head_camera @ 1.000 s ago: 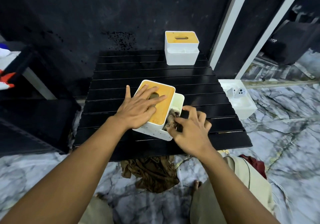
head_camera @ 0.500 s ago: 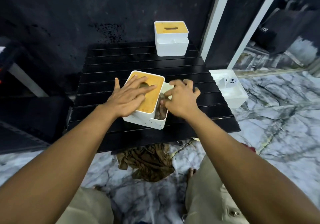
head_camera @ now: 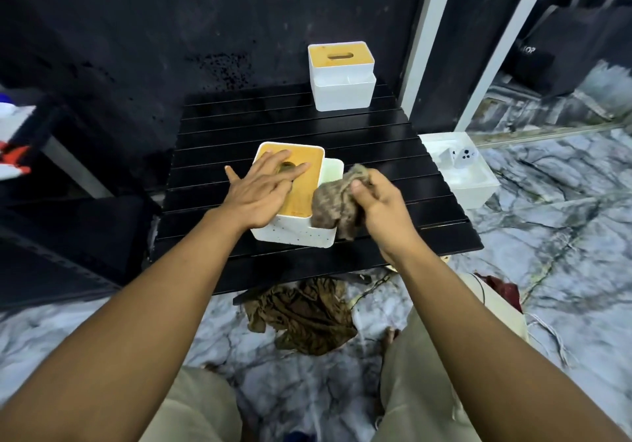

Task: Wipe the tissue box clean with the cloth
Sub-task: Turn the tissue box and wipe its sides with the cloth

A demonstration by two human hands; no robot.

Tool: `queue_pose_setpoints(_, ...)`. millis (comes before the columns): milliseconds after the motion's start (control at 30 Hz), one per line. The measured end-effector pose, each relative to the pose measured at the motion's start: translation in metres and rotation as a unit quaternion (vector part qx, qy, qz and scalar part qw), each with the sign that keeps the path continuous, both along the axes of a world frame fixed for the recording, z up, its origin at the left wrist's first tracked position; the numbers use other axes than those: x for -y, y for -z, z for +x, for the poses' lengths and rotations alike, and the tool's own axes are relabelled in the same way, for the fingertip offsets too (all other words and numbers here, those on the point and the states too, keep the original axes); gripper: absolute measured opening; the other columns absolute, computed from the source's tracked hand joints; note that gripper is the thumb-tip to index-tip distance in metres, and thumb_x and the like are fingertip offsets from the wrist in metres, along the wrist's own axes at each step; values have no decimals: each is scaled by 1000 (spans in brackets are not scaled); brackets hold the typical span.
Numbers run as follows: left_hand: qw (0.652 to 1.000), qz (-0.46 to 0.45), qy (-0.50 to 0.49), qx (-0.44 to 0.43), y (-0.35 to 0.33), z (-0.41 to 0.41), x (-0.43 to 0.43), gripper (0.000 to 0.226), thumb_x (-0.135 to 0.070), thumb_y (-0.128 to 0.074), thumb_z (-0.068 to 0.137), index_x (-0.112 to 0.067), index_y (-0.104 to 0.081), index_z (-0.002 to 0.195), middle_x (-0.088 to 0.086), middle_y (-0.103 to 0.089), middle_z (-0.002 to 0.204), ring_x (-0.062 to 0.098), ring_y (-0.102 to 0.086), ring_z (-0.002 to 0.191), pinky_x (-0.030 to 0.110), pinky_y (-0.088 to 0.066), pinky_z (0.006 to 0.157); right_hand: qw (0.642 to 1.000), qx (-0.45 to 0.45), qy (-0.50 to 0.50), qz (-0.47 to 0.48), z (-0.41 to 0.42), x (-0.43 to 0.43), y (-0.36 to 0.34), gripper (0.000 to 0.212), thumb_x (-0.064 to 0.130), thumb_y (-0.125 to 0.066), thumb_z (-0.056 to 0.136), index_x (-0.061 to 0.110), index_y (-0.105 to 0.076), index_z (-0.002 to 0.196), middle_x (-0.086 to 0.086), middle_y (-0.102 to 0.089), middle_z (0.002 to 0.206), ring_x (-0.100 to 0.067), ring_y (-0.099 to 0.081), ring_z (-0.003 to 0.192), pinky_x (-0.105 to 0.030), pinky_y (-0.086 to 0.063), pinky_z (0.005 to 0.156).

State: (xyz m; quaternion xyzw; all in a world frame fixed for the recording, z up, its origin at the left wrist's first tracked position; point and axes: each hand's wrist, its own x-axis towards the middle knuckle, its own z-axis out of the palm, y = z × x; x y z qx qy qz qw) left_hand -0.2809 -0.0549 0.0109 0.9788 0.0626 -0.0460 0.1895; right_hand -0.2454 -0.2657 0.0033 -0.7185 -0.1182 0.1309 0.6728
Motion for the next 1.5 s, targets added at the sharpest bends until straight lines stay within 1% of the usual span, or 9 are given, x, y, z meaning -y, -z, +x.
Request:
queue_pose_setpoints(233,984,170,-39,-47,-18,-1,6,53,-60,-6,97,-54,-28,146,-5,-24,156,24,-24,143,77,-3,106,947,-101,183,244,9,21,-13,17,22,-47,102,28,-62,100,-3,-66,112,-24,-61,114,-53,-49,99)
queue_pose_setpoints(367,968,243,24,50,-24,1,-12,61,-69,-13,91,-49,-48,137,-2,-46,121,20,-46,118,51,-25,104,955,-36,210,206,2,14,-12,16,28,-45,102,36,-59,104,0,-63,111,-16,-62,106,-42,-55,91)
queue_pose_setpoints(600,990,79,104,48,9,-5,-11,50,-57,-8,93,-63,-20,141,-17,-5,163,19,10,151,61,13,115,981,9,173,83,-46,-39,34,23,23,-46,102,40,-52,117,-3,-29,145,-13,-42,128,-33,-35,113)
queue_pose_setpoints(733,992,89,83,39,8,-3,-10,48,-54,-9,95,-65,-17,141,-18,-4,163,20,7,151,60,2,117,956,54,258,127,-64,-54,42,10,25,-48,95,31,-56,99,0,-37,137,4,-45,117,-12,-37,97)
queue_pose_setpoints(867,993,99,52,45,9,1,-7,51,-56,-9,94,-63,-20,144,-18,-8,162,21,1,151,55,-11,112,970,52,233,34,-90,-51,64,25,14,-65,82,25,-48,97,0,-42,112,-8,-50,102,-30,-43,89)
queue_pose_setpoints(1000,994,96,38,43,9,4,-4,51,-56,-10,93,-64,-19,142,-19,-7,162,21,1,150,54,-11,112,990,25,136,-24,-87,-47,70,75,5,-59,82,27,-25,145,4,-28,125,-7,-42,113,-17,-37,98)
queue_pose_setpoints(1133,993,110,21,41,9,-1,5,54,-55,-12,90,-63,-19,143,-18,-8,162,22,-2,149,53,-12,110,969,-86,219,80,-44,-56,51,54,19,-43,101,19,-26,152,4,-16,152,-5,-36,131,-29,-27,116)
queue_pose_setpoints(1233,993,109,2,43,8,3,11,55,-55,-11,89,-62,-21,143,-19,-9,161,22,-3,148,53,-14,108,971,8,225,84,-70,-72,47,59,33,-37,103,21,-14,156,6,-4,161,2,-18,145,-18,-20,116)
queue_pose_setpoints(1500,991,130,14,35,10,4,6,55,-53,-13,90,-61,-16,144,-18,-5,162,23,-1,149,52,-14,108,981,20,183,-68,-52,-72,80,66,52,-16,102,16,-1,156,5,19,162,-5,17,148,-39,1,123)
